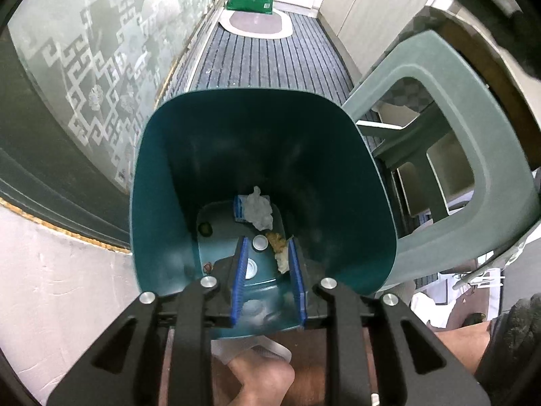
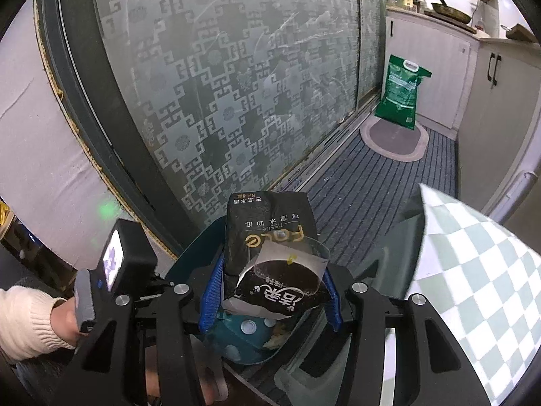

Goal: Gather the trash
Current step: 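Open the left gripper to drop the chestnut into the bin, then lower the snack bag into the bin and open the right gripper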

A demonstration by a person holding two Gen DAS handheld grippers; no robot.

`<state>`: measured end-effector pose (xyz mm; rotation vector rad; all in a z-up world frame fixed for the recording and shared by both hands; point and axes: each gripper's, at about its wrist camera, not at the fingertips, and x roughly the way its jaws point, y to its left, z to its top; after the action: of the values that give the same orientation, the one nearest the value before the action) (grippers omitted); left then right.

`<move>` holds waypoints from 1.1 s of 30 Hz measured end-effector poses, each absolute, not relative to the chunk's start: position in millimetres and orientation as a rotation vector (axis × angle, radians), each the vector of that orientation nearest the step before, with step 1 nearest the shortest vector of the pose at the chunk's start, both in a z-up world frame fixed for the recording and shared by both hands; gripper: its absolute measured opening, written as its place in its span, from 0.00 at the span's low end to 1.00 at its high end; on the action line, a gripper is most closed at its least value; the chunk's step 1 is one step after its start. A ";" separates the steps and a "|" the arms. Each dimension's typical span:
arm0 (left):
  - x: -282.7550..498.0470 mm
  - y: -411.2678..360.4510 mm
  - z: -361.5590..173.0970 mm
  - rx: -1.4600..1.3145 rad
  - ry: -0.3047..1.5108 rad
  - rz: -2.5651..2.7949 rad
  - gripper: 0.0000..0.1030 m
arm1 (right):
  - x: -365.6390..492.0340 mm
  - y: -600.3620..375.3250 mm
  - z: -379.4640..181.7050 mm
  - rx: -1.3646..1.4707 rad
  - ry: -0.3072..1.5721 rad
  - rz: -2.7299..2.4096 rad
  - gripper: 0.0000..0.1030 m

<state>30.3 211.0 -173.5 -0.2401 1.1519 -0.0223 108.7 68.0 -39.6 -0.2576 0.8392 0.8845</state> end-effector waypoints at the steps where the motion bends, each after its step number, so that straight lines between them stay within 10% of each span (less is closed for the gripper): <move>1: 30.1 211.1 -170.9 -0.240 1.144 -0.020 0.24 | 108.2 70.9 -42.2 -0.260 0.846 0.888 0.49; 33: -5.2 241.7 -36.6 -0.273 0.749 0.021 0.23 | 95.7 149.8 -178.4 -0.396 1.153 0.902 0.49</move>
<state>-5.2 241.7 -36.6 -0.2733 0.7492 0.0205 95.7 149.8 -178.4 -0.3959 1.1526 0.9018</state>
